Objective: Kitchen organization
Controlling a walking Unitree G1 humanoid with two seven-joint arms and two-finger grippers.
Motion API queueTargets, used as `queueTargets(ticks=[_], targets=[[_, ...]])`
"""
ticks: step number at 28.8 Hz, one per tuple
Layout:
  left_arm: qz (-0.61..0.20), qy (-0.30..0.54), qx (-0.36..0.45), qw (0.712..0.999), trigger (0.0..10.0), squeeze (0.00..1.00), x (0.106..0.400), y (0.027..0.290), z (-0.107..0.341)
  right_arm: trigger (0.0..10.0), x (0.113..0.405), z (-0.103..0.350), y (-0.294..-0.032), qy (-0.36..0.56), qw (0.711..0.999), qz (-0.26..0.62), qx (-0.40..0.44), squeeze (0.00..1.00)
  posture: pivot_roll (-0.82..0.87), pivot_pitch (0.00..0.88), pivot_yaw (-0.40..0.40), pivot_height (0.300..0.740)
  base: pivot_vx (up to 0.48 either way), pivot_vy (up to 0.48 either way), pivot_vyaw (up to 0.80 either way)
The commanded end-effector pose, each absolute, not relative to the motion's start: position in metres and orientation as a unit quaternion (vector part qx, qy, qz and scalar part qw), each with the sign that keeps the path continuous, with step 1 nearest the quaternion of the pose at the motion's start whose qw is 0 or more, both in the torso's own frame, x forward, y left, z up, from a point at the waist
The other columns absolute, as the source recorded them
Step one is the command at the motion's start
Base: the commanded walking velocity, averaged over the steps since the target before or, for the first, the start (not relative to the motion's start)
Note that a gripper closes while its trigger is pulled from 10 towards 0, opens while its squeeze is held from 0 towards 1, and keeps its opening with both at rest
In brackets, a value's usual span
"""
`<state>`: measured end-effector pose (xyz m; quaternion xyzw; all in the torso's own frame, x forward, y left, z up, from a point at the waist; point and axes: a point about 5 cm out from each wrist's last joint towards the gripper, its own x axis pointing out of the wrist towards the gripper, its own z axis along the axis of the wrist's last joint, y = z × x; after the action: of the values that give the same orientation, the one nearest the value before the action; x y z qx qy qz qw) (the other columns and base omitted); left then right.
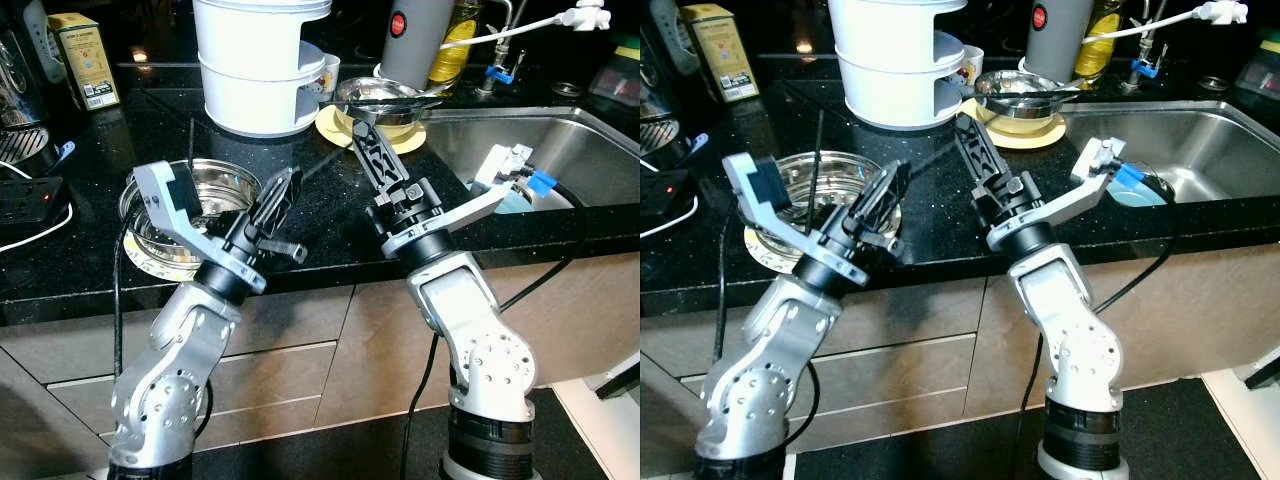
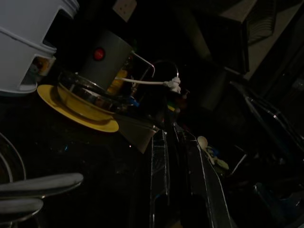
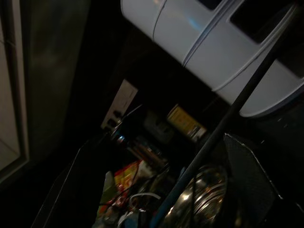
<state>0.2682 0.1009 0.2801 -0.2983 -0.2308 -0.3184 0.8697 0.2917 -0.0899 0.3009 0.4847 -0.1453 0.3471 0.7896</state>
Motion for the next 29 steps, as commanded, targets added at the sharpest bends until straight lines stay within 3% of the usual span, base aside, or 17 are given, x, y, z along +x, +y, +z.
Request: queueTargets(ticks=[1, 9, 10, 11, 12, 13, 29], targets=[[-0.351, -0.218, -0.31, 0.856, 0.0, 0.0, 0.26, 0.092, 0.28, 10.0, 0.284, 0.309, -0.083, -0.142, 0.768, 0.377, 0.498, 0.0, -0.11, 0.157, -0.051, 0.74, 0.0, 0.0, 0.0], [-0.357, -0.207, -0.313, 0.855, 0.0, 0.0, 0.256, 0.085, 0.279, 10.0, 0.281, 0.311, -0.081, -0.128, 0.764, 0.395, 0.494, 0.0, -0.11, 0.157, -0.05, 0.74, 0.0, 0.0, 0.0], [-0.367, -0.2, -0.31, 0.854, 0.0, 0.0, 0.256, 0.083, 0.277, 9.6, 0.28, 0.31, -0.081, -0.126, 0.762, 0.398, 0.494, 0.0, -0.11, 0.157, -0.05, 0.74, 0.0, 0.0, 0.0], [-0.363, -0.2, -0.313, 0.855, 0.0, 0.0, 0.256, 0.083, 0.277, 1.3, 0.28, 0.31, -0.081, -0.125, 0.762, 0.399, 0.494, 0.0, -0.11, 0.161, -0.049, 0.74, 0.0, 0.0, 0.0], [-0.359, -0.2, -0.315, 0.856, 0.0, 0.0, 0.257, 0.084, 0.277, 1.3, 0.28, 0.31, -0.081, -0.124, 0.762, 0.399, 0.494, 0.0, -0.11, 0.161, -0.049, 0.74, 0.0, 0.0, 0.0], [-0.35, -0.204, -0.314, 0.859, 0.0, 0.0, 0.258, 0.086, 0.277, 0.0, 0.28, 0.311, -0.081, -0.124, 0.762, 0.4, 0.494, 0.0, -0.11, 0.161, -0.049, 0.74, 0.0, 0.0, 0.0], [-0.317, -0.209, -0.315, 0.87, 0.0, 0.0, 0.262, 0.091, 0.276, 0.0, 0.284, 0.309, -0.088, -0.136, 0.777, 0.375, 0.486, 0.0, -0.11, 0.165, -0.05, 0.74, 0.0, 0.0, 0.0]])
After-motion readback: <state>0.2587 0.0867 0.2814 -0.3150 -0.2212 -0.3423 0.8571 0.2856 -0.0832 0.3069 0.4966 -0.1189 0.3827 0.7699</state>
